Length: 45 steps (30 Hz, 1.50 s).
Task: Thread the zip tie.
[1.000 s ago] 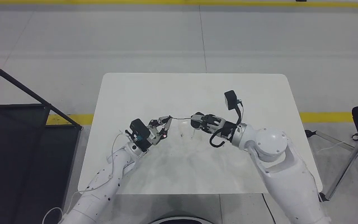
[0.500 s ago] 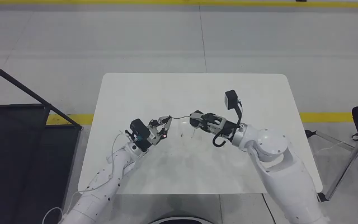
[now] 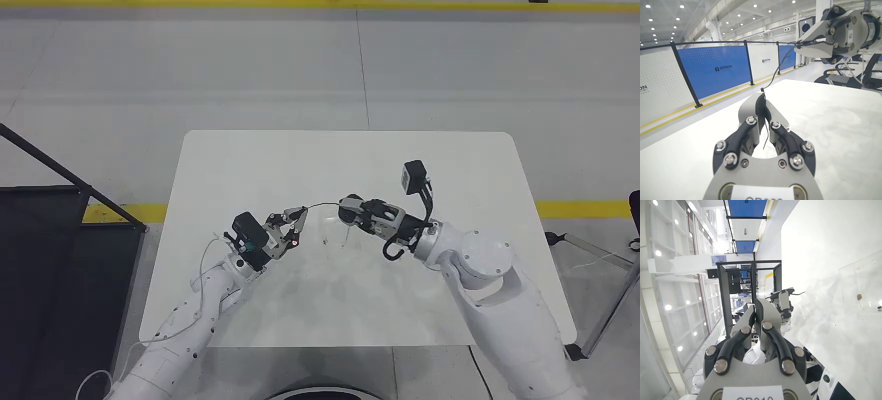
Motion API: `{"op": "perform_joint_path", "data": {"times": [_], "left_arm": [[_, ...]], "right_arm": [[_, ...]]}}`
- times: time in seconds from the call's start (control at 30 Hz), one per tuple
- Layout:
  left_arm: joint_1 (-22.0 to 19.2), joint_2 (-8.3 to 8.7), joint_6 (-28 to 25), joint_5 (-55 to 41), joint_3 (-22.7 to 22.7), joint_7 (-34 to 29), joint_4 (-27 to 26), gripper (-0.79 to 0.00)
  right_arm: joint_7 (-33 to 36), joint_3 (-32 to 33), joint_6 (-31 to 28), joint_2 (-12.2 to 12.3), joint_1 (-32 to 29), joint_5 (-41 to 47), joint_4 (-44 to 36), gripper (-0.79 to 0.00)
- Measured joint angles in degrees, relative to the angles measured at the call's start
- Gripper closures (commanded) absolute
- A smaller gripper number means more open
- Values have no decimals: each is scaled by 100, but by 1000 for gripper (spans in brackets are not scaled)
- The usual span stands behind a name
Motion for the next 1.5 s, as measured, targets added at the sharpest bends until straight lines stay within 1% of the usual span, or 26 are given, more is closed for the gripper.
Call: {"op": "perform_joint_path", "data": {"times": [0.33, 0.43, 0.6, 1.2, 1.5], "left_arm": [[5, 0, 6, -5, -1, -9, -7, 0], [69, -3, 73, -78, -31, -136, -129, 0], [135, -4, 131, -179, -106, -145, -230, 0], [159, -34, 148, -229, -162, -76, -236, 0], [166, -32, 85, -56, -154, -42, -234, 0]], "right_arm": [[103, -225, 516, -3, 266, -421, 27, 0], [80, -269, 593, -10, 307, -463, 30, 0], [101, -303, 690, -10, 354, -538, 38, 0], [251, -713, 1455, -27, 755, -1235, 92, 0], [246, -792, 1569, -44, 840, -1299, 120, 0]]}}
